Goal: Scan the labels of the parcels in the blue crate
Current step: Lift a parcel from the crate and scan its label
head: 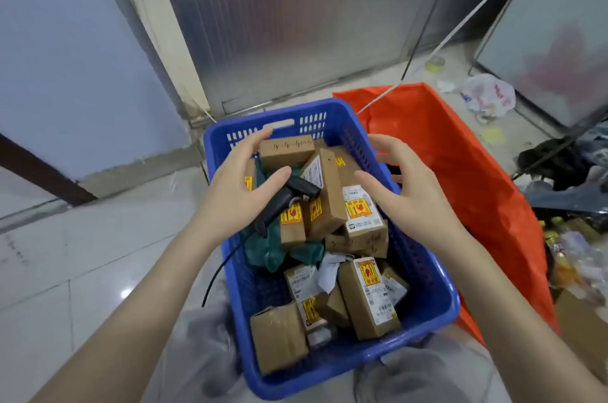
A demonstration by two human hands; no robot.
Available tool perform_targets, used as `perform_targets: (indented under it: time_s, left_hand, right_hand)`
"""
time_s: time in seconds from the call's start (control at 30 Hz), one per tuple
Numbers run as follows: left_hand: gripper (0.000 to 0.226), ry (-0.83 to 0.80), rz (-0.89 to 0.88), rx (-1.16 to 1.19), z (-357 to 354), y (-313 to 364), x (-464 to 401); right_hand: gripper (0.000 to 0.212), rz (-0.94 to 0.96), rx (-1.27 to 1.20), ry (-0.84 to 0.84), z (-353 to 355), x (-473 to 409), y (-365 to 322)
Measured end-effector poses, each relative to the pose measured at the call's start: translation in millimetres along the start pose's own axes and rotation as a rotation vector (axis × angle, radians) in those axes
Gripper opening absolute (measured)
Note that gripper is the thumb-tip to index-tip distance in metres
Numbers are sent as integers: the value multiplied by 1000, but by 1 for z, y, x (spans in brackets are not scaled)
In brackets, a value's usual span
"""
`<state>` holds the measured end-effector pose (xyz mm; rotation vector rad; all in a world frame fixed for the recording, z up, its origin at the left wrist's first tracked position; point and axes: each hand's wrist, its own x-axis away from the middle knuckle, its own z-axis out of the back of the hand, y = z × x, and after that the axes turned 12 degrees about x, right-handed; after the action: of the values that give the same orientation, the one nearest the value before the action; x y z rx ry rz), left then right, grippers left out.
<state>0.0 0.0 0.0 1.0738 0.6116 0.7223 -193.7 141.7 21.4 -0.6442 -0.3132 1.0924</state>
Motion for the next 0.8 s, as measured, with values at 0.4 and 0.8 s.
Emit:
perform_targets:
  time_s: [0.4, 0.8]
  left_hand:
    - [61, -49, 179, -64, -36, -109, -29]
    - [78, -156, 315, -220, -68, -177, -47]
  right_hand:
    - [56, -179, -46, -127, -74, -31, 59]
    - [68, -374, -39, -275, -138, -58, 103]
